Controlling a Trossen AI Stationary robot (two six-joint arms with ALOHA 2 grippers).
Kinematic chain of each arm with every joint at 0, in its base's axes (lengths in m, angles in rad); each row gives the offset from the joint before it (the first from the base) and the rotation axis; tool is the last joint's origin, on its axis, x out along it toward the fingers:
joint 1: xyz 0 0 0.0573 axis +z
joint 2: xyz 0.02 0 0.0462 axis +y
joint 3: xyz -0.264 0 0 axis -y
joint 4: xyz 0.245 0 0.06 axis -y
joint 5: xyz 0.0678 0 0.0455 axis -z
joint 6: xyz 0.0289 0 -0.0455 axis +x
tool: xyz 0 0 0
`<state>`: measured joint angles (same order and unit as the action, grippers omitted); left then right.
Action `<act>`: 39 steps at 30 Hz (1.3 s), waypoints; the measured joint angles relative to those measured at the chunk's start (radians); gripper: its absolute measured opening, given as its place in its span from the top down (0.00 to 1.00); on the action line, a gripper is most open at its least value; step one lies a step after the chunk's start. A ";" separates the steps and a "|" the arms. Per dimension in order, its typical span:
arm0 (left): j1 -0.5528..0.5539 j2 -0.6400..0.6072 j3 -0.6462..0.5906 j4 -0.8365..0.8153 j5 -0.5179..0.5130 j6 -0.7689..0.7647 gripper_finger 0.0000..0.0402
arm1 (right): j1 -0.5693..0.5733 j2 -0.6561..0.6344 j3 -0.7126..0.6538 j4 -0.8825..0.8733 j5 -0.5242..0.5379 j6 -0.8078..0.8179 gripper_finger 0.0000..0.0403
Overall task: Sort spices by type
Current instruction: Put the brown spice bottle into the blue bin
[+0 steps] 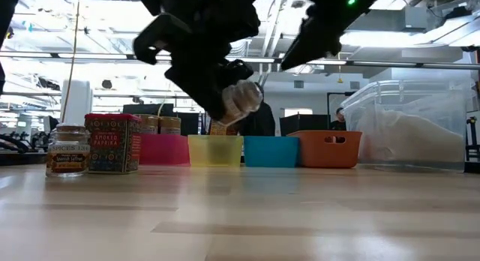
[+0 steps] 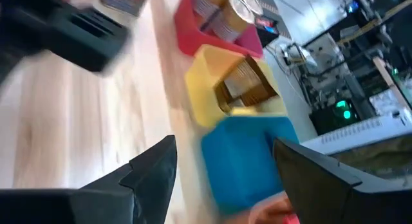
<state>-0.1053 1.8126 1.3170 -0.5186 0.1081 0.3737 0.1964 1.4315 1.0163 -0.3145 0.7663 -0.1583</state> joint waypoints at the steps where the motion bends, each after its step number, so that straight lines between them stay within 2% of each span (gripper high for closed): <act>1: -0.004 0.000 0.000 -0.005 0.000 0.007 0.54 | -0.002 -0.028 -0.008 -0.015 0.001 0.011 0.28; 4: -0.006 0.000 0.000 -0.017 0.009 0.024 0.54 | -0.002 -0.114 -0.043 -0.060 0.003 0.043 0.28; 9: 0.025 0.000 0.000 0.015 0.184 0.023 0.54 | 0.048 -0.257 -0.170 -0.059 0.003 0.034 0.28; 15: 0.097 0.000 0.000 0.155 0.299 0.013 0.54 | 0.196 -0.320 -0.401 0.151 -0.008 0.025 0.28; 19: 0.164 0.000 0.000 0.242 0.349 0.005 0.54 | 0.288 -0.287 -0.445 0.276 -0.009 -0.053 0.28; 24: 0.263 0.003 0.000 0.348 0.432 -0.113 0.52 | 0.326 -0.208 -0.416 0.378 -0.004 -0.190 0.28; 27: 0.294 0.003 0.000 0.356 0.476 -0.189 0.52 | 0.298 -0.160 -0.348 0.350 -0.004 -0.238 0.28; 32: 0.302 0.004 0.000 0.312 0.517 -0.230 0.52 | 0.229 -0.088 -0.225 0.304 -0.018 -0.341 0.28; 36: 0.289 0.005 0.000 0.255 0.518 -0.208 0.52 | 0.169 -0.050 -0.123 0.211 -0.177 -0.341 0.28; 39: 0.283 0.006 0.000 0.239 0.544 -0.200 0.52 | 0.136 -0.007 -0.068 0.156 -0.237 -0.348 0.28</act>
<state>0.1780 1.8183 1.3170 -0.2796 0.6517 0.1740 0.3322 1.4240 0.9484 -0.1587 0.5291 -0.5062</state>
